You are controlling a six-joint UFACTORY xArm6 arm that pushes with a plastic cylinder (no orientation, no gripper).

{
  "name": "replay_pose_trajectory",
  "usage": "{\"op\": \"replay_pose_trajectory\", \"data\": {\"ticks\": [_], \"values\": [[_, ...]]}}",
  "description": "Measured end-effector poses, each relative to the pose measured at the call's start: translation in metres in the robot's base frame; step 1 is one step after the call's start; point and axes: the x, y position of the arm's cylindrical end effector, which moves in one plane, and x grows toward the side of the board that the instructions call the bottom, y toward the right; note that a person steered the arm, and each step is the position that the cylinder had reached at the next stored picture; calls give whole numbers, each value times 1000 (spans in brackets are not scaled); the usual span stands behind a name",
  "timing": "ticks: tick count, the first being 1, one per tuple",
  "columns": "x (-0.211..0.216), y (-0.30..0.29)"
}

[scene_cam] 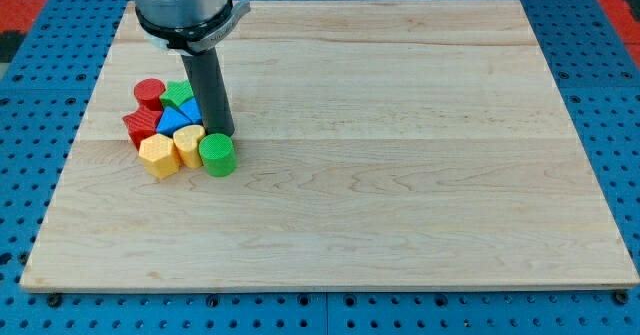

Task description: Point your arm to yellow hexagon

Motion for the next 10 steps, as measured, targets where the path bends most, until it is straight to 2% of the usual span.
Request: {"op": "replay_pose_trajectory", "data": {"ticks": [5,9,10], "values": [[-2,-3],[-4,38],[26,64]]}}
